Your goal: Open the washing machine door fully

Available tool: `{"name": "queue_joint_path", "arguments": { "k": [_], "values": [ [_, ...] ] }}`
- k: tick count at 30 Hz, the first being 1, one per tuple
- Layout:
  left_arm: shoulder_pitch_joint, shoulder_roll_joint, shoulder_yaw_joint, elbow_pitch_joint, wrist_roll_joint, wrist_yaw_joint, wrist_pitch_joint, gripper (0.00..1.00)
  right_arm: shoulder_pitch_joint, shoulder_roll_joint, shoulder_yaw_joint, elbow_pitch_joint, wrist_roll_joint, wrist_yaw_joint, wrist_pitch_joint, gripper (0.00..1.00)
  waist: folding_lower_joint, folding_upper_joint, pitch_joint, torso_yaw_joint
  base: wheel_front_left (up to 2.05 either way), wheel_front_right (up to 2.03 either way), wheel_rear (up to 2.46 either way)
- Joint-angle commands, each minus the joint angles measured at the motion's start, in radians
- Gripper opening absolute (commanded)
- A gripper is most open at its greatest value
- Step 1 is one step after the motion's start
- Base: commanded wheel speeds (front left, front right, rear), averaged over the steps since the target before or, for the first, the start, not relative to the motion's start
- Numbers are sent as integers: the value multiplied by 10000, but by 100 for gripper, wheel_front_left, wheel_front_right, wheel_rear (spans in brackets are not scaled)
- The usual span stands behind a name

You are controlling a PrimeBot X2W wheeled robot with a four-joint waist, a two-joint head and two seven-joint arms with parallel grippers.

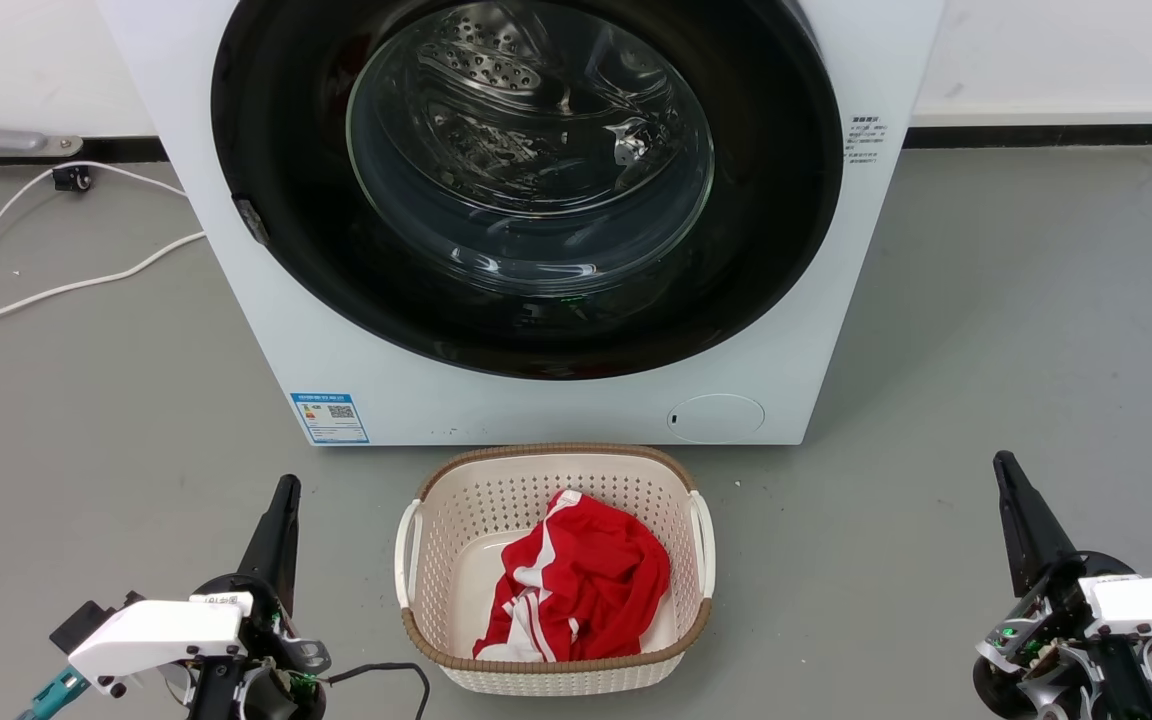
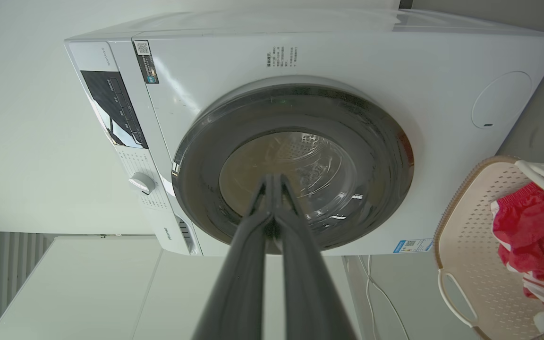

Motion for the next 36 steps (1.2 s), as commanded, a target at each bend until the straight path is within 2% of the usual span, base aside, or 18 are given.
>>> {"name": "queue_joint_path", "arguments": {
  "k": [1,4,5,13,18,36],
  "values": [
    [-77,-6,39,7,31,-29,13,0,-142,38,-15,10,-60,0,45,0,0,0,0,0,0,0,0],
    [-77,-7,40,7,34,-29,16,0,-141,40,-18,10,-65,0,38,0,0,0,0,0,0,0,0],
    [-1,-2,3,-2,1,0,-2,100,-1,4,-6,-1,-4,0,14,100,0,0,0,0,0,0,0],
    [43,-25,-336,-55,141,0,-321,100,232,16,98,-100,-212,0,-310,100,0,0,2,-3,0,0,0],
    [24,-8,-528,-313,607,-2,-570,100,342,19,61,-346,-795,0,-552,100,0,0,2,-2,0,0,0],
    [46,-25,-689,-1302,4409,-2,-1341,100,626,31,394,-1570,-5822,0,-1318,100,0,0,-8,-79,0,0,0]
  ]
}}
